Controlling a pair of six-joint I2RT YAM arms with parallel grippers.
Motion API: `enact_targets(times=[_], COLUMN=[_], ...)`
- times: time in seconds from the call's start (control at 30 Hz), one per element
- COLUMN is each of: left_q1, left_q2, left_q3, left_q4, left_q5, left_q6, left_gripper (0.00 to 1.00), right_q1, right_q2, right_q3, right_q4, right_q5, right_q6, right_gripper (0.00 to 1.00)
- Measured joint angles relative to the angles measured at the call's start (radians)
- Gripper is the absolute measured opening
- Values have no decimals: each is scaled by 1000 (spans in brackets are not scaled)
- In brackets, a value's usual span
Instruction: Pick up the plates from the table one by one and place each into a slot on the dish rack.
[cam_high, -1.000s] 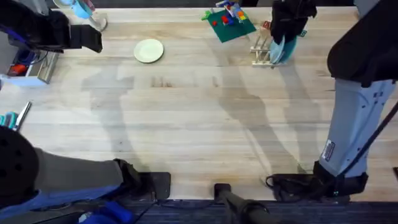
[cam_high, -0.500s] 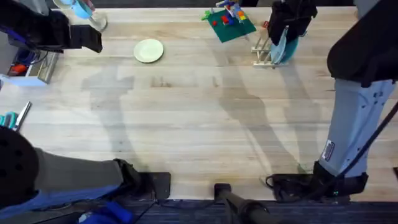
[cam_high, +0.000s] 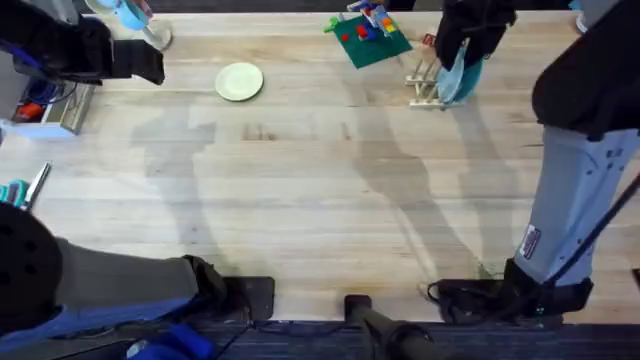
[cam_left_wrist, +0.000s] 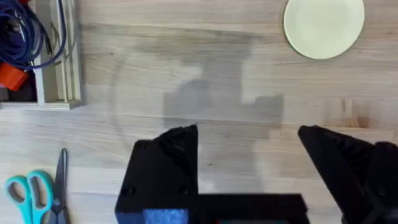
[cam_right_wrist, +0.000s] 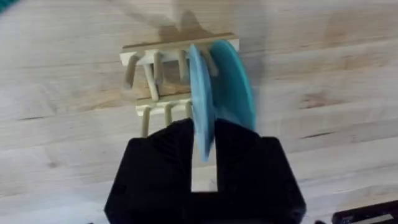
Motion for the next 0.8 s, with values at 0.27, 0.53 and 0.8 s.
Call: enact_targets(times=[0.27, 0.53, 0.8], left_q1=[0, 0, 0], left_q2=[0, 0, 0], left_q3=[0, 0, 0], left_q4=[0, 0, 0], left_q5=[0, 0, 0], left_q6=[0, 0, 0], left_gripper=[982, 983, 983], right_q1=[-28, -28, -28], right_q2=[-143, -255, -370], right_q3=[0, 0, 0], right_q4=[-2, -3, -6], right_q5=[1, 1, 1], right_q6=[-3, -3, -5], right_gripper=[248, 275, 741])
